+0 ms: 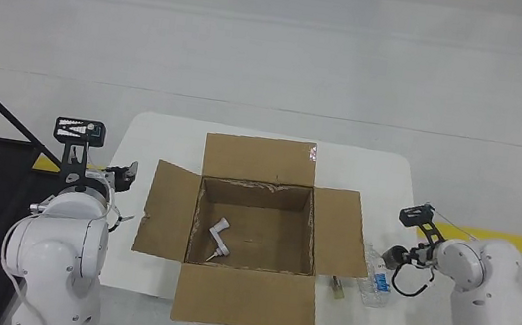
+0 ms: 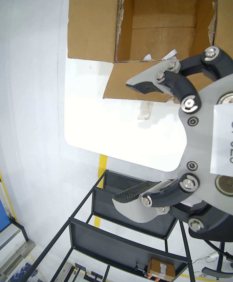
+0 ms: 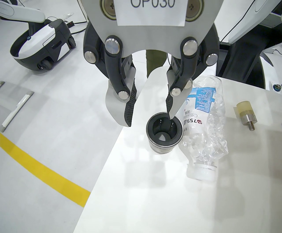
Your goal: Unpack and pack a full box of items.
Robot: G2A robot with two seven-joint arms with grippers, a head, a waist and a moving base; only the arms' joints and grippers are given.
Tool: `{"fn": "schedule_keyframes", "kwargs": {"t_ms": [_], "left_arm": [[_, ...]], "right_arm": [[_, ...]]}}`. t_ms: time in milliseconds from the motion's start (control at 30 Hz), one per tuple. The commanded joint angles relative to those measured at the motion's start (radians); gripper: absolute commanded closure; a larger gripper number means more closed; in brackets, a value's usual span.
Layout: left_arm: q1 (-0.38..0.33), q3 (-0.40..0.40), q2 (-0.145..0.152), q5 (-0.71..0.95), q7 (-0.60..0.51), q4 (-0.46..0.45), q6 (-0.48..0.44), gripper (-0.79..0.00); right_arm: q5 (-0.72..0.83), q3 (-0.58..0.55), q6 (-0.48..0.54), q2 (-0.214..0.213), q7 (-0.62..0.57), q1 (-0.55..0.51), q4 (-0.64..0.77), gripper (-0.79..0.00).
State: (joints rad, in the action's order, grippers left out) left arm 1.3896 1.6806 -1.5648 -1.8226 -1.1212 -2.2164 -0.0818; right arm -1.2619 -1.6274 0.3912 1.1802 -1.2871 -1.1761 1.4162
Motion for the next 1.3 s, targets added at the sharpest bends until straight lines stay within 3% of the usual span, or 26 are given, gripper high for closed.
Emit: {"fn": "schedule_keyframes", "kwargs": {"t_ms": [0,567,967,1067,1100,1267], "left_arm": [[0.000,0.000,0.000,0.000,0.000,0.000,0.000,-0.785],[0.000,0.000,0.000,0.000,0.000,0.000,0.000,-0.785],[0.000,0.000,0.000,0.000,0.000,0.000,0.000,-0.785],[0.000,0.000,0.000,0.000,0.000,0.000,0.000,-0.785],[0.000,0.000,0.000,0.000,0.000,0.000,0.000,-0.785],[0.000,0.000,0.000,0.000,0.000,0.000,0.000,-0.785]], "right_arm": [[-0.004,0.005,-0.011,-0.001,0.009,0.007,-0.014,-0.326],[-0.018,0.079,-0.065,-0.006,0.095,0.074,-0.177,-0.302],[-0.001,0.118,-0.094,-0.006,0.150,0.109,-0.281,-0.151],[0.005,0.123,-0.094,-0.008,0.157,0.112,-0.296,-0.074],[0.005,0.125,-0.094,-0.008,0.161,0.114,-0.300,0.000],[0.020,0.123,-0.106,-0.011,0.175,0.118,-0.298,0.000]]}}
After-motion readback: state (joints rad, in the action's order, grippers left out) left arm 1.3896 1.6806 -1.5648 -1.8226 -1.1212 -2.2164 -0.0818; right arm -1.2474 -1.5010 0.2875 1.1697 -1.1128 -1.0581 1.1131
